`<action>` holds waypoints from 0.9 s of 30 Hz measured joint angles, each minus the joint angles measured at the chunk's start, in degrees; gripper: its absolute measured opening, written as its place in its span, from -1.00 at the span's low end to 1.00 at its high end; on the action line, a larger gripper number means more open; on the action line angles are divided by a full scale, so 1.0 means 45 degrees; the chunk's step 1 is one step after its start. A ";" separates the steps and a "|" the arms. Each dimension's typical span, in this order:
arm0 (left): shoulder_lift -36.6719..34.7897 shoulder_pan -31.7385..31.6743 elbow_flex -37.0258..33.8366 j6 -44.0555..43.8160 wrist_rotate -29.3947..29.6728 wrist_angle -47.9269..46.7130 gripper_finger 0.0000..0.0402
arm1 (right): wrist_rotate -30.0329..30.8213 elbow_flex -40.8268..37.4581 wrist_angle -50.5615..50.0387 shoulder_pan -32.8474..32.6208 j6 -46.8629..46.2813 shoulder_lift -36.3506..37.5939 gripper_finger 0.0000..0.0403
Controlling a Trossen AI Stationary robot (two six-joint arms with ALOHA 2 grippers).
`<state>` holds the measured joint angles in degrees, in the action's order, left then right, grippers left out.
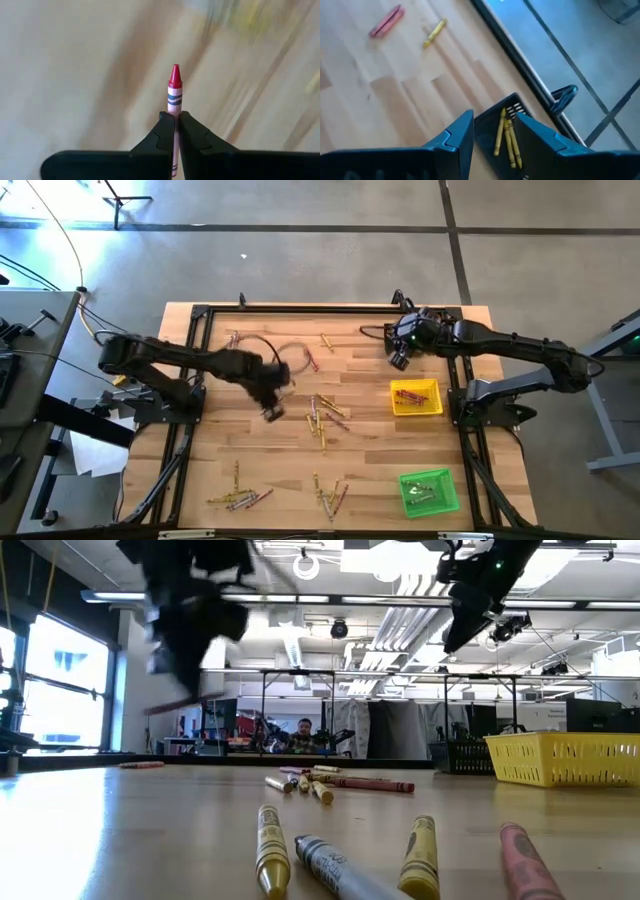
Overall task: Sort crayons
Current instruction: Put the red crayon into the yellow bin
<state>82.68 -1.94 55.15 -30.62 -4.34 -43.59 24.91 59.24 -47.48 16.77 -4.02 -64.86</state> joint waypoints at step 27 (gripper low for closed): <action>-0.0575 -0.1817 0.1948 -0.1683 0.6211 1.2336 -1.00 | -0.7209 0.0000 1.0919 0.1683 -0.2098 -0.1116 -0.36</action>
<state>80.09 -10.12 63.92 -38.20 23.61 11.92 -7.53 59.24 1.65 24.35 -13.46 -69.88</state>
